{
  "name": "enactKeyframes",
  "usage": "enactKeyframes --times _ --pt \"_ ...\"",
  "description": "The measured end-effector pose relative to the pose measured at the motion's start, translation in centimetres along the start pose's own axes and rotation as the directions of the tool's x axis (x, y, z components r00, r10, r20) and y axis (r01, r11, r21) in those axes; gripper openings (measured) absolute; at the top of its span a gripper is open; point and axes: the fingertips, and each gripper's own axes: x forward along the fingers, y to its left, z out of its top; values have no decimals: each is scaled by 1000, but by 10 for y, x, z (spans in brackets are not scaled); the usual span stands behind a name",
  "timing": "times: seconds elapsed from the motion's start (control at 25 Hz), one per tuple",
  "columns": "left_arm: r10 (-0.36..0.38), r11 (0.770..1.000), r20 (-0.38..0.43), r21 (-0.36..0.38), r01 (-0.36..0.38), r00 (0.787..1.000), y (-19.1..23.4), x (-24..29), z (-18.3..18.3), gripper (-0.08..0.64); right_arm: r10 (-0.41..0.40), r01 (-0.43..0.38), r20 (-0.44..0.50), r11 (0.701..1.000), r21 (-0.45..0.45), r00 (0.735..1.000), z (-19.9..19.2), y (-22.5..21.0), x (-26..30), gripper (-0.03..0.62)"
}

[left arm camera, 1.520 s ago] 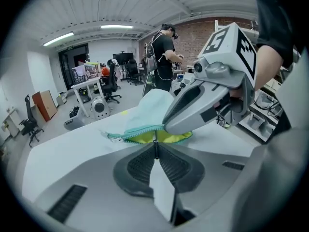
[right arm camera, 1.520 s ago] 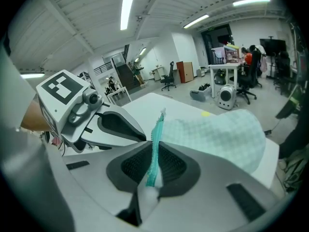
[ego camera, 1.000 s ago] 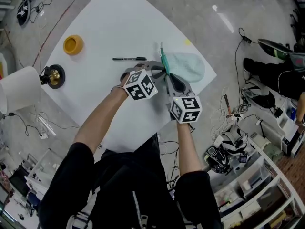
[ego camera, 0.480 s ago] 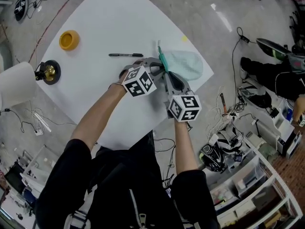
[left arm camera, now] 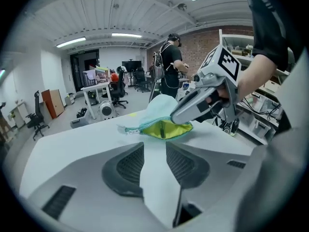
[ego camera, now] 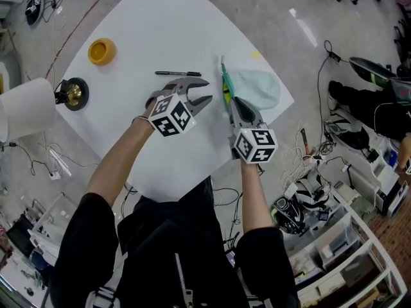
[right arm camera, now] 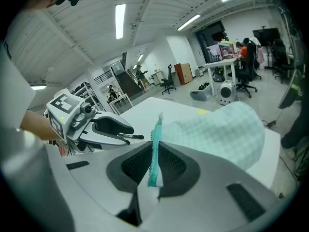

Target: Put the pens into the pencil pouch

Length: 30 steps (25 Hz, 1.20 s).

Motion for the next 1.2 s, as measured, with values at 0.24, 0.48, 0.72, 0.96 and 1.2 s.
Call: enactKeyframes --times 0.24,0.48,0.72,0.96,1.2 --pt "92 996 -34 8 -92 995 31 -47 -27 140 -7 7 5 999 34 1000 -6 0 1 49" --pt "143 989 -136 56 -137 980 57 -70 -68 140 -8 7 1 999 35 1000 -7 0 5 49" --pt "160 986 -225 76 -146 961 76 -75 -95 138 -3 3 -5 999 50 1000 -9 -4 3 49" --pt "133 991 -302 28 -130 944 94 -74 -125 138 -1 2 -13 999 47 1000 -10 -2 3 49" --pt "108 994 -317 43 -99 942 89 -72 -130 105 -4 5 -19 999 50 1000 -13 -5 1 49"
